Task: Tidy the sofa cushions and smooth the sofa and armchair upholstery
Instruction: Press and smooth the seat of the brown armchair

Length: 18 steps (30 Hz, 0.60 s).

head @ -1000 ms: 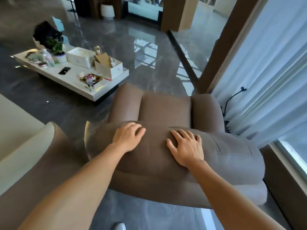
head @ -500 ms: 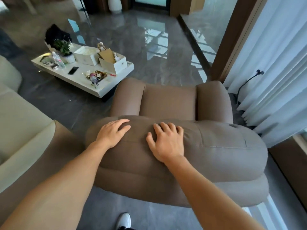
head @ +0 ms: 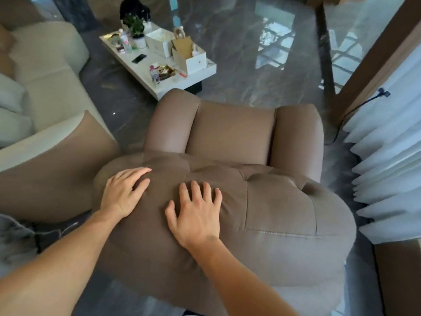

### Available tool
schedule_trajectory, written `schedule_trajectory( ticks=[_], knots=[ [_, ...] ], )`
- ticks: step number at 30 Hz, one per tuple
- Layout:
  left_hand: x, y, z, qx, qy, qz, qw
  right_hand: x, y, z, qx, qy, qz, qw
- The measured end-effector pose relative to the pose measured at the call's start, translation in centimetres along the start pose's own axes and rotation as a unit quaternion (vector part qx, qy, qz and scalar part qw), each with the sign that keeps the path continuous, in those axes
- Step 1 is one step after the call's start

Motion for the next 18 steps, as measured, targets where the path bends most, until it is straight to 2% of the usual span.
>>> schedule_trajectory(
  ticks=[5,11,18],
  knots=[
    [2.9,5.9,1.6,-0.069,0.051,-0.014,0.996,-3.1,6.7,-0.1,-0.044,0.008,0.004,0.999],
    [4.9,12.9,1.5,-0.14,0.043,0.019,0.989,-7.7,14.3,-2.5,-0.118,-0.018,0.016,0.993],
    [10.6,23.8,5.2,-0.226,0.087,0.023,0.97,-11.2,26.0,-2.5,-0.205,-0.036,0.02,0.978]
  ],
)
Point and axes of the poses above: each hand's wrist, its own z-axis away from the middle knuckle, its own x-axis out of the palm, y = z × x, the point moved 7 cm from there along -z, towards the middle knuckle, and after that the axes turned 5 degrees about z, right-handed, at the moved point
